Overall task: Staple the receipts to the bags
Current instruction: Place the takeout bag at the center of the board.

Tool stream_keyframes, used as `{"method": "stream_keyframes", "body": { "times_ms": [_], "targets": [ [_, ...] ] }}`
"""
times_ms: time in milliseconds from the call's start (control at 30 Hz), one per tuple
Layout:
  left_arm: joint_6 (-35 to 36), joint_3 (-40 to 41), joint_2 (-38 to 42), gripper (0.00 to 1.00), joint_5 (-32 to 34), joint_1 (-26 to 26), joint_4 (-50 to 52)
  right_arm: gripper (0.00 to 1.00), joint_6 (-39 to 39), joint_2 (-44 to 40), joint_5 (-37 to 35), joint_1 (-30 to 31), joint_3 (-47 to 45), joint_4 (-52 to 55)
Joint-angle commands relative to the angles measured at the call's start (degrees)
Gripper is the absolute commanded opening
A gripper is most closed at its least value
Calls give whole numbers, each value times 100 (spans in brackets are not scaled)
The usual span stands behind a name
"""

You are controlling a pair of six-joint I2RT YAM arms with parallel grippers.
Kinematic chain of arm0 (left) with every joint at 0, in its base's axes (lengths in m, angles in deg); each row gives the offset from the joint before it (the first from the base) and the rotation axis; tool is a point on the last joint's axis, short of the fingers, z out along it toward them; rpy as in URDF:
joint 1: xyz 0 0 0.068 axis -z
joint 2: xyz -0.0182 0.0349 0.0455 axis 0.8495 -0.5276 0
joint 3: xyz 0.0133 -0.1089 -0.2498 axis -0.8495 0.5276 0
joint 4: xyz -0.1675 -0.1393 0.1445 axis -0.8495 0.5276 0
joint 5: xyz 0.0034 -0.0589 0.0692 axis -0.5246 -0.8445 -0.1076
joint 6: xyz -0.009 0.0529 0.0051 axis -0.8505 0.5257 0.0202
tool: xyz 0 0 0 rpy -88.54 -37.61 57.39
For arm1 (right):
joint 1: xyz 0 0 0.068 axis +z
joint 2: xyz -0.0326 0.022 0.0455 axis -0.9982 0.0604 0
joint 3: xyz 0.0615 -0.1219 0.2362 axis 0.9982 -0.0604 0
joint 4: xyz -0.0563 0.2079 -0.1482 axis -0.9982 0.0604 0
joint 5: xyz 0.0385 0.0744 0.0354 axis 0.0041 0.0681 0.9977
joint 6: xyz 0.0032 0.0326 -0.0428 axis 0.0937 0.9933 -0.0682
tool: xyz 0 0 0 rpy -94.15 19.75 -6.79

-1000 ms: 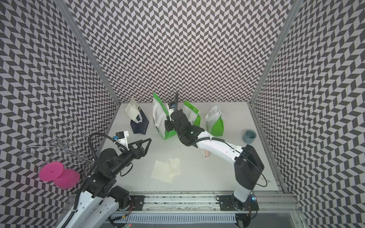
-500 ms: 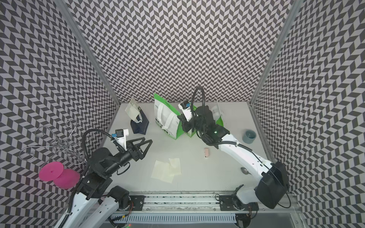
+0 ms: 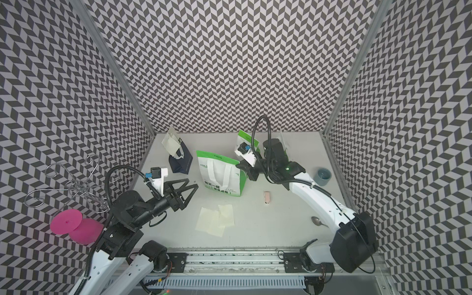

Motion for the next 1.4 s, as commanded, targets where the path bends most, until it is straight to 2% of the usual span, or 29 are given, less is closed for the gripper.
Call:
{"method": "stream_keyframes", "body": {
  "times_ms": [0, 133, 233, 267, 333, 367, 433, 467, 667, 767, 933, 967, 1033, 1100, 1133, 1233, 1300, 1367],
  "targets": [
    [122, -133, -19, 91, -185, 26, 93, 0, -523, 77, 603, -159, 150, 354],
    [178, -118, -19, 91, -201, 33, 113, 0, -688, 307, 461, -184, 272, 668],
    [177, -67, -19, 91, -201, 27, 48, 0, -537, 393, 219, -206, 152, 469],
    [178, -54, -19, 91, -194, 33, 34, 3, -455, 417, 140, -219, 126, 408],
    [185, -36, -19, 91, -205, 33, 25, 13, -400, 412, 67, -227, 129, 352],
    [190, -30, -19, 91, -197, 27, 31, 21, -329, 389, 32, -223, 110, 290],
    [220, -37, -19, 91, -196, 27, 54, 47, -218, 307, -21, -221, 66, 173],
    [222, -47, -19, 91, -198, 28, 60, 55, -139, 239, -49, -220, 23, 78],
    [231, -162, -19, 92, -74, 29, 116, 74, 507, -275, -115, -224, -298, -646],
    [232, -200, -19, 93, 77, 32, 186, 78, 1074, -713, -312, -226, -561, -1167],
    [171, -285, -19, 96, 274, 28, 268, 82, 2424, -1602, -1056, -148, -1250, -2032],
    [187, -315, -19, 97, 305, 30, 300, 86, 2563, -1828, -1128, -46, -1441, -2100],
    [210, -369, -19, 97, 410, 26, 379, 87, 2767, -2202, -1626, 311, -1788, -2130],
    [231, -375, 45, 98, 589, 29, 440, 87, 2904, -2529, -2490, 835, -2014, -1890],
    [216, -366, 80, 98, 693, 29, 470, 87, 2975, -2586, -2702, 992, -2089, -1771],
    [159, -300, 178, 98, 850, 33, 473, 83, 3432, -2549, -3051, 1415, -2383, -1523],
    [128, -278, 226, 98, 824, 29, 464, 81, 3751, -2493, -3534, 1681, -2771, -1694],
    [126, -265, 262, 98, 822, 33, 479, 76, 4021, -2362, -3744, 1706, -3082, -1902]
  ]
}}
